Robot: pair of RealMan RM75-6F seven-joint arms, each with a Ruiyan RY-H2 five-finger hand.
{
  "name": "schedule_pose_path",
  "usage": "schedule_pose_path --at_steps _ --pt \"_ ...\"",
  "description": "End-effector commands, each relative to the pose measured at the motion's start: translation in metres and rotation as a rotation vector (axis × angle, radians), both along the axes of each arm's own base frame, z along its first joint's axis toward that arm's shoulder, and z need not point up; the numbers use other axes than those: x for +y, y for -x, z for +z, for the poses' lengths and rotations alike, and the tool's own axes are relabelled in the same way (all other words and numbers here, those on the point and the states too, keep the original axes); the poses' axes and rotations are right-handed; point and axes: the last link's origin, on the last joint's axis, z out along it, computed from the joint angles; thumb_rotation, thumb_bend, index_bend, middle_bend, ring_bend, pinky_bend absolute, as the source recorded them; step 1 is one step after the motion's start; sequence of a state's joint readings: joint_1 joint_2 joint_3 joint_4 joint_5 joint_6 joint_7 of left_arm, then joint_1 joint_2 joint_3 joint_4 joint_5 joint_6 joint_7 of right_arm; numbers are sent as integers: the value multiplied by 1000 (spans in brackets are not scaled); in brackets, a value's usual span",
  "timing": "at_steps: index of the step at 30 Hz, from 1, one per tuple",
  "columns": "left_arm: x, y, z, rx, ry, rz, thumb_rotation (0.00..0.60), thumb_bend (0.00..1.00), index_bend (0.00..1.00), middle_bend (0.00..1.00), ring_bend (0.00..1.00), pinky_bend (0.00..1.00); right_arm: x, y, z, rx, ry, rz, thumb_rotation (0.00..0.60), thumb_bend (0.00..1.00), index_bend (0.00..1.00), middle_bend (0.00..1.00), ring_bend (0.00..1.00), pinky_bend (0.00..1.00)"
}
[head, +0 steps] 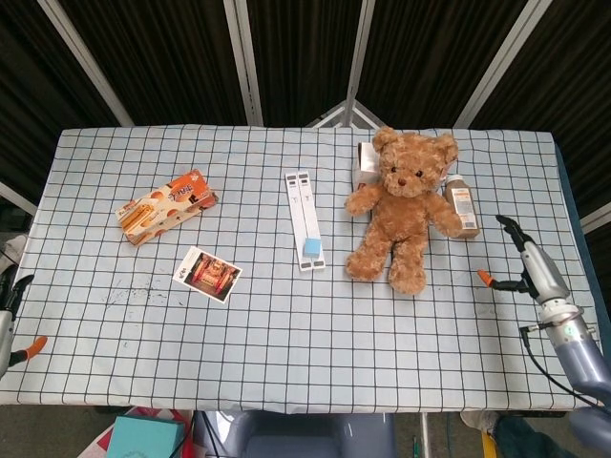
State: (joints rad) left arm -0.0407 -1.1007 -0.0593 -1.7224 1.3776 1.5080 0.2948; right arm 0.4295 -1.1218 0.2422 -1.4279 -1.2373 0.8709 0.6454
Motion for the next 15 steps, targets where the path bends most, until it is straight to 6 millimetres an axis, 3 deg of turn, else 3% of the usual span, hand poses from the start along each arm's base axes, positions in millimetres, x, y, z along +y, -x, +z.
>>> schedule_pose_path --at_steps 1,6,15 --pt "0 1 0 2 -3 6 600 243 122 0 0 30 -32 -17 -16 -21 -24 -26 600 298 0 79 124 43" --pt "1 2 1 -5 -10 12 600 243 122 0 0 30 -54 -24 -33 22 -57 -56 600 298 1 82 131 43" --pt "0 5 4 -3 -21 25 600 243 122 0 0 30 -83 -34 -52 27 -48 -110 600 297 43 155 230 44"
